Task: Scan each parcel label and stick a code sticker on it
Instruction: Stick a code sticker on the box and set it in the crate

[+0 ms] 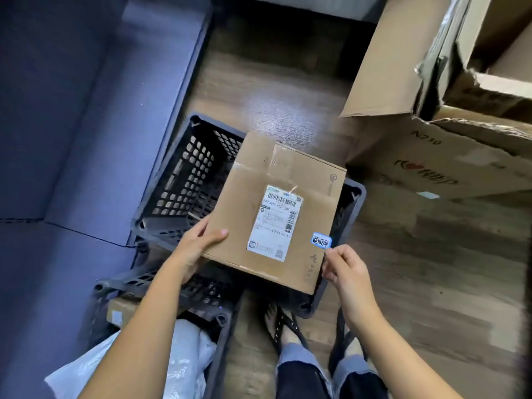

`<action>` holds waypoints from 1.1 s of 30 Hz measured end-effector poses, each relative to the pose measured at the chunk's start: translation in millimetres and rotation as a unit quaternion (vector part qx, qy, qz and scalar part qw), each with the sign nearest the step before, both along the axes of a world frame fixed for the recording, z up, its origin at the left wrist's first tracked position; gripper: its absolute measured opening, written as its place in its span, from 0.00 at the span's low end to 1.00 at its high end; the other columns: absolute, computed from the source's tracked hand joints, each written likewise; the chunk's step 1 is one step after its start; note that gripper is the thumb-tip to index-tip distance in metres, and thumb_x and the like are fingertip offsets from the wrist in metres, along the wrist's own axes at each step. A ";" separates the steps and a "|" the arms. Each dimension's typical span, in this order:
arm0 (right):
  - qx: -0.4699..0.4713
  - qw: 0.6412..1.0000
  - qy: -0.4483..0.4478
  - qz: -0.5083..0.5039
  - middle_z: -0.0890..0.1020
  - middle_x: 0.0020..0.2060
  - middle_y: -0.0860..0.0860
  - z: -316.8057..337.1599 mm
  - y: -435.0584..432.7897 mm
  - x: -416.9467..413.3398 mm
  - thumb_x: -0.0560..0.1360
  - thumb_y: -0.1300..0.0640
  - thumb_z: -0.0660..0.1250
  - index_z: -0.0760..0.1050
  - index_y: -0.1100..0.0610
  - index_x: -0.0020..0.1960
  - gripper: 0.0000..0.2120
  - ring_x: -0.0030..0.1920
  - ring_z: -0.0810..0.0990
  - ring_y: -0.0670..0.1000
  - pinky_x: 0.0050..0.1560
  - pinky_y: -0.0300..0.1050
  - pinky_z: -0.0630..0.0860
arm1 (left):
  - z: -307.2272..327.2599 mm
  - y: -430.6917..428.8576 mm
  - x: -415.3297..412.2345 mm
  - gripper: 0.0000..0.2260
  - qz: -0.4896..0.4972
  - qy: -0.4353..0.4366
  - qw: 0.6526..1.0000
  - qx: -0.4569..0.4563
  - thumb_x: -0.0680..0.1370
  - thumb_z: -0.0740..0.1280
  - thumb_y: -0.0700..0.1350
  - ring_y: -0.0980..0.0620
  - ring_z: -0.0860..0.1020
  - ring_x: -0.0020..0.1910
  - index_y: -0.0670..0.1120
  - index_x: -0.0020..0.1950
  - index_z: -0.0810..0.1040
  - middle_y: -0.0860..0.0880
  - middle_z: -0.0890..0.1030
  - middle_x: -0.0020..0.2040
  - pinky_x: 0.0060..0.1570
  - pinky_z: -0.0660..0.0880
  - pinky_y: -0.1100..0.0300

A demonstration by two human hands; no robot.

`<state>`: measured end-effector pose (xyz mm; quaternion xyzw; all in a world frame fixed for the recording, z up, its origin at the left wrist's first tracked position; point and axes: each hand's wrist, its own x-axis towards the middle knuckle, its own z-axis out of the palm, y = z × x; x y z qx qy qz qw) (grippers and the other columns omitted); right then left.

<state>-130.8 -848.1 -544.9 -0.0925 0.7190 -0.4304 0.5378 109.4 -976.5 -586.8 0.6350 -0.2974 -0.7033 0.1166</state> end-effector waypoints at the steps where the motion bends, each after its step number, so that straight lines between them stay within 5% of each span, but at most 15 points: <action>1: 0.013 1.000 0.004 0.001 0.68 0.30 0.53 -13.5 0.8 -0.5 0.78 0.62 0.61 0.66 0.59 0.36 0.12 0.33 0.65 0.49 0.37 0.43 0.64 | -12.3 -2.8 0.9 0.30 -0.011 0.003 1.000 0.006 0.65 0.76 0.45 0.53 0.81 0.47 0.49 0.66 0.74 0.49 0.82 0.54 0.44 0.75 0.60; 3: 0.036 0.999 0.011 -0.001 0.68 0.28 0.50 -35.3 3.7 -2.9 0.78 0.62 0.62 0.66 0.58 0.35 0.14 0.33 0.66 0.49 0.39 0.44 0.65 | -31.9 -10.0 4.9 0.37 -0.019 0.005 1.000 0.021 0.59 0.77 0.47 0.53 0.82 0.48 0.49 0.67 0.73 0.49 0.82 0.56 0.45 0.76 0.60; 7: 0.068 0.997 0.004 -0.019 0.68 0.29 0.51 -66.7 13.0 -6.3 0.78 0.62 0.62 0.65 0.58 0.35 0.14 0.33 0.67 0.49 0.42 0.45 0.67 | -68.6 -19.0 4.4 0.34 -0.028 0.001 0.999 0.038 0.62 0.76 0.39 0.50 0.80 0.52 0.49 0.68 0.73 0.47 0.80 0.60 0.46 0.75 0.60; 10: 0.075 0.997 -0.008 -0.026 0.68 0.29 0.52 -83.0 15.0 -3.0 0.78 0.62 0.62 0.66 0.59 0.35 0.13 0.33 0.68 0.49 0.40 0.42 0.67 | -91.9 -20.4 -1.1 0.34 -0.018 0.010 0.998 0.056 0.63 0.73 0.38 0.48 0.79 0.50 0.51 0.68 0.72 0.47 0.79 0.60 0.35 0.76 0.62; 14: 0.072 0.997 -0.022 -0.024 0.69 0.30 0.53 -102.9 4.1 4.5 0.78 0.62 0.62 0.66 0.58 0.36 0.13 0.33 0.68 0.48 0.39 0.40 0.65 | -138.9 -12.5 -14.2 0.31 0.030 0.011 0.995 0.090 0.71 0.70 0.33 0.46 0.76 0.59 0.50 0.72 0.68 0.48 0.75 0.65 0.49 0.75 0.56; 20: 0.066 0.997 -0.033 0.005 0.69 0.27 0.46 -136.9 -9.7 10.8 0.78 0.61 0.61 0.66 0.58 0.35 0.13 0.29 0.68 0.43 0.42 0.40 0.68 | -191.1 0.7 -35.5 0.27 0.026 0.003 0.993 0.113 0.76 0.60 0.29 0.50 0.77 0.56 0.51 0.71 0.67 0.49 0.76 0.61 0.50 0.74 0.57; 24: 0.076 0.997 -0.019 0.010 0.70 0.28 0.47 -155.9 -12.9 10.6 0.79 0.60 0.62 0.66 0.56 0.35 0.14 0.33 0.69 0.47 0.44 0.43 0.67 | -218.9 -3.8 -40.8 0.26 -0.148 -0.152 0.976 0.053 0.78 0.58 0.30 0.49 0.68 0.69 0.48 0.75 0.62 0.48 0.65 0.74 0.62 0.67 0.56; 27: 0.088 0.996 -0.013 0.013 0.69 0.27 0.45 -157.1 -10.1 10.4 0.79 0.59 0.62 0.65 0.56 0.35 0.14 0.35 0.69 0.49 0.42 0.42 0.67 | -211.2 3.6 -67.0 0.26 -0.238 -0.192 0.952 0.026 0.81 0.58 0.37 0.52 0.71 0.64 0.46 0.77 0.56 0.47 0.60 0.76 0.59 0.68 0.63; 30: 0.103 0.994 -0.008 0.039 0.70 0.27 0.44 -142.1 -11.2 12.0 0.79 0.58 0.62 0.66 0.56 0.35 0.14 0.35 0.70 0.49 0.44 0.44 0.68 | -191.8 12.2 -88.4 0.23 -0.259 -0.176 0.950 0.015 0.81 0.58 0.41 0.49 0.66 0.71 0.48 0.76 0.60 0.47 0.65 0.74 0.66 0.62 0.58; 33: 0.110 0.991 0.005 0.070 0.69 0.27 0.45 -115.4 -17.9 14.0 0.78 0.56 0.62 0.65 0.55 0.34 0.15 0.34 0.68 0.50 0.42 0.45 0.67 | -159.8 17.2 -93.4 0.16 -0.248 -0.165 0.954 0.006 0.81 0.58 0.41 0.49 0.73 0.64 0.46 0.69 0.71 0.48 0.74 0.66 0.61 0.67 0.61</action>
